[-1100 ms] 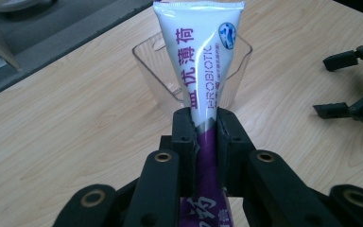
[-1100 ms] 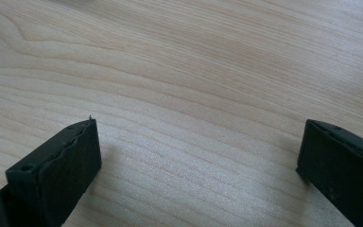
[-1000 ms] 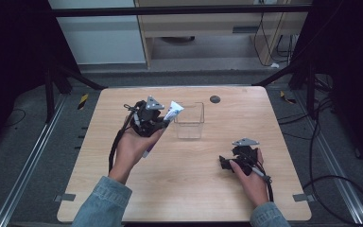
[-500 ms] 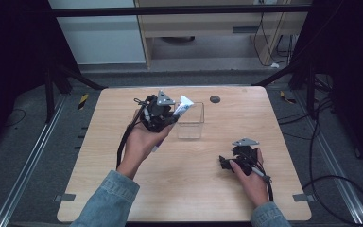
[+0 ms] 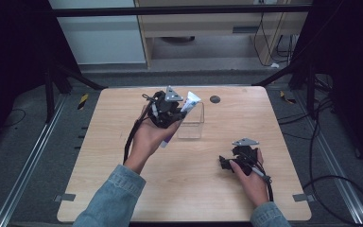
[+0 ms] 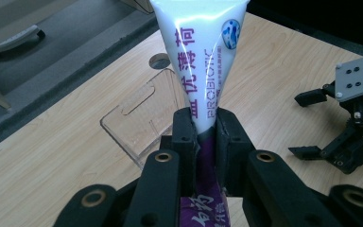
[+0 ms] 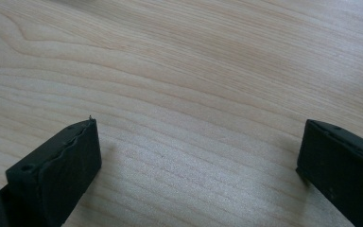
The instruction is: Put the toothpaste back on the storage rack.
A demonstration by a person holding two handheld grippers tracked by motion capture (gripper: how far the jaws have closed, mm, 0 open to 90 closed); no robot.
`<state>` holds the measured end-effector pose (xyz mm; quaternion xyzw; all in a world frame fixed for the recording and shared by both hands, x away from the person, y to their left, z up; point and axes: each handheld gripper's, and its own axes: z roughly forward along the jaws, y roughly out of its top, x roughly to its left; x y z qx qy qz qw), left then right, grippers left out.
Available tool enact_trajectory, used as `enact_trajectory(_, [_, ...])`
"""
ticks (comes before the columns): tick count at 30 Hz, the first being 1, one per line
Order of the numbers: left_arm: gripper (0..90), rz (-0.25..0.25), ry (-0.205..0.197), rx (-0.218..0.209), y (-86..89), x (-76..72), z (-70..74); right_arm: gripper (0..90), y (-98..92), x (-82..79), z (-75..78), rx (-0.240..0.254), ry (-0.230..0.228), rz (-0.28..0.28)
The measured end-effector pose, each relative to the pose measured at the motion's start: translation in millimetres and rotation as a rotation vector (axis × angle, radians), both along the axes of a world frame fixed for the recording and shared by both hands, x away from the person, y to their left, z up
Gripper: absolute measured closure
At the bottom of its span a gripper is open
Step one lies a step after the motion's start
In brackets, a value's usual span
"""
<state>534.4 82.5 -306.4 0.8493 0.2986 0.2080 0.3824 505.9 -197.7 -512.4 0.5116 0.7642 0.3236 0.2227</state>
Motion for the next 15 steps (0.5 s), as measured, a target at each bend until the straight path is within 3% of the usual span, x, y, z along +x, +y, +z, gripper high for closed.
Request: enact_trajectory(15, [80.2,0.005,-0.018,-0.059,-8.3,7.8,5.5,0.6,0.2,-0.1,0.0,-0.001,0.000,0.002])
